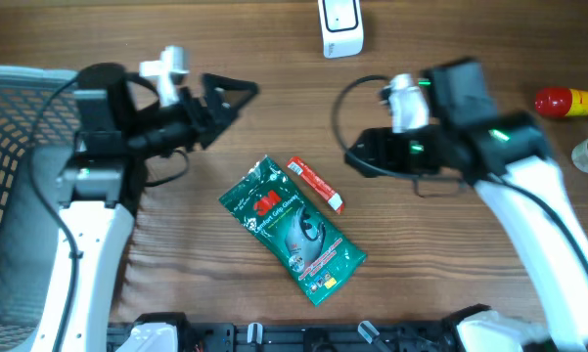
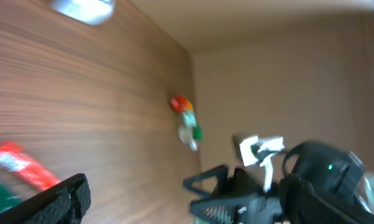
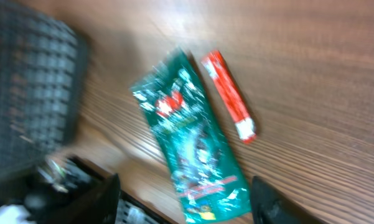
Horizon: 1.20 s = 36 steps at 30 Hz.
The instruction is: Scan the item barcode
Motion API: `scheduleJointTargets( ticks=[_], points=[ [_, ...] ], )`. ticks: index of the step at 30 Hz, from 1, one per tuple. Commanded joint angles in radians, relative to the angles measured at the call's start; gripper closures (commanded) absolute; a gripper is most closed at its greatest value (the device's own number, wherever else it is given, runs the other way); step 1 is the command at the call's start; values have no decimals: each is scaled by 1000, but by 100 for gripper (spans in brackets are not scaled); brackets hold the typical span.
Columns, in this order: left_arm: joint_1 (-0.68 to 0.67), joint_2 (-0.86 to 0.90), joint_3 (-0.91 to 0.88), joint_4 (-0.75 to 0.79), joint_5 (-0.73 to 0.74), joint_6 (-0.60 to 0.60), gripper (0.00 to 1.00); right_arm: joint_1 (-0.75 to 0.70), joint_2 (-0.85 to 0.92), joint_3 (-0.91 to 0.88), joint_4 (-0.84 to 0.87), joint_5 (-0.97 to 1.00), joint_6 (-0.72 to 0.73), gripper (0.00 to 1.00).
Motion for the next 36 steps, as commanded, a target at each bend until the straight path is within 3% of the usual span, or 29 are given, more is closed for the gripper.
scheduleJointTargets(
  ticks=[1,3,7,11,16,24,25,26,27,33,36],
  points=[
    [110,-2,-1,-148,-225,84,0,128,105,-8,-17,117,-61,16],
    [126,-2,-1,-301,-466,86,0,238,154,-15,-27,195,-58,0],
    [126,-2,-1,-435,-681,86,0,426,188,-123,44,352,41,0],
    [126,-2,-1,-445,-705,85,0,600,208,-294,242,386,113,0],
    [126,-2,-1,-446,-705,85,0,759,279,-341,296,517,163,0],
    [126,-2,-1,-461,-705,86,0,779,532,-340,286,587,182,5],
    [126,-2,-1,-461,-705,86,0,777,533,-340,277,586,182,34],
    [126,-2,-1,-463,-705,86,0,775,533,-340,266,570,199,79],
    [126,-2,-1,-466,-705,85,0,774,533,-340,261,558,218,96],
    [126,-2,-1,-493,-705,86,0,700,501,-303,223,399,269,96],
    [126,-2,-1,-502,-705,86,0,597,380,-191,156,122,132,96]
  ],
)
